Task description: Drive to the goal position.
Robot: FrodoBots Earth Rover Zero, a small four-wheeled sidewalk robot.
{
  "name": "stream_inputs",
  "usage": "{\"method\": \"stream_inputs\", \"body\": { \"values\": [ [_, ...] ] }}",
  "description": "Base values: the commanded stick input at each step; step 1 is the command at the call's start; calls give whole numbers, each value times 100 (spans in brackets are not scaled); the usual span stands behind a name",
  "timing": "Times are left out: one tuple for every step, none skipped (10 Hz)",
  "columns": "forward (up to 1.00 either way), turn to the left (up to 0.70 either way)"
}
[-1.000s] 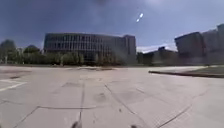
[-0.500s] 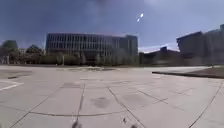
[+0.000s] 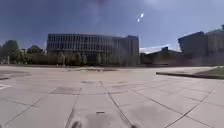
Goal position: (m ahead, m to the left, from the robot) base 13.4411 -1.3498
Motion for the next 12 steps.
{"method": "stream_inputs", "body": {
  "values": [
    [0, 0],
    [0, 0],
    [0, 0],
    [38, 1],
    [79, 3],
    [85, 3],
    [85, 3],
    [85, 3],
    [85, 3],
    [85, 3],
    [85, 3],
    [85, 3]
  ]
}}
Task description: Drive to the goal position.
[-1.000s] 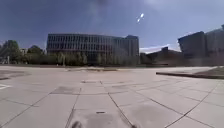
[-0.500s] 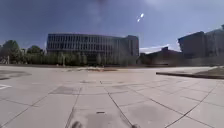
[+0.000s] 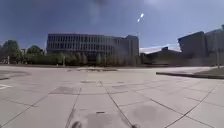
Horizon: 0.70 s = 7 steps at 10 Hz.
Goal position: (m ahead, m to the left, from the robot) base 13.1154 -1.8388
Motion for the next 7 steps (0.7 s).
{"method": "stream_inputs", "body": {
  "values": [
    [85, 3],
    [85, -22],
    [85, -31],
    [85, -31],
    [85, -31],
    [85, -31],
    [85, -20]
  ]
}}
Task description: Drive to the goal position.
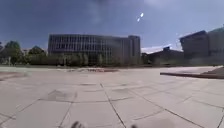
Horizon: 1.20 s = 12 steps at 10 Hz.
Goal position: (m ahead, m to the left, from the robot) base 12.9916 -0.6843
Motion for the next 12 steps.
{"method": "stream_inputs", "body": {
  "values": [
    [85, -3],
    [85, 3],
    [85, 3],
    [85, 3],
    [85, 3],
    [85, 3],
    [85, 3],
    [85, 3],
    [85, 3],
    [85, 3],
    [85, -6],
    [85, -31]
  ]
}}
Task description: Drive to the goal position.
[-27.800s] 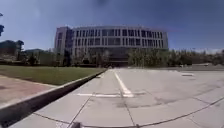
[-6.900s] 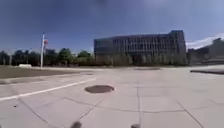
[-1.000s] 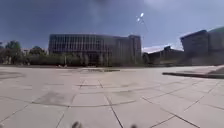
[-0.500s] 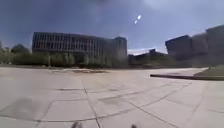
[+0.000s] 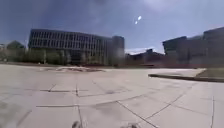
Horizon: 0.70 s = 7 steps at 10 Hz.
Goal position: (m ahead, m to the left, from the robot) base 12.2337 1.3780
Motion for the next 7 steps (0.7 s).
{"method": "stream_inputs", "body": {
  "values": [
    [85, -31],
    [85, -3],
    [85, 3],
    [85, 3],
    [85, 3],
    [85, 3],
    [85, 3]
  ]
}}
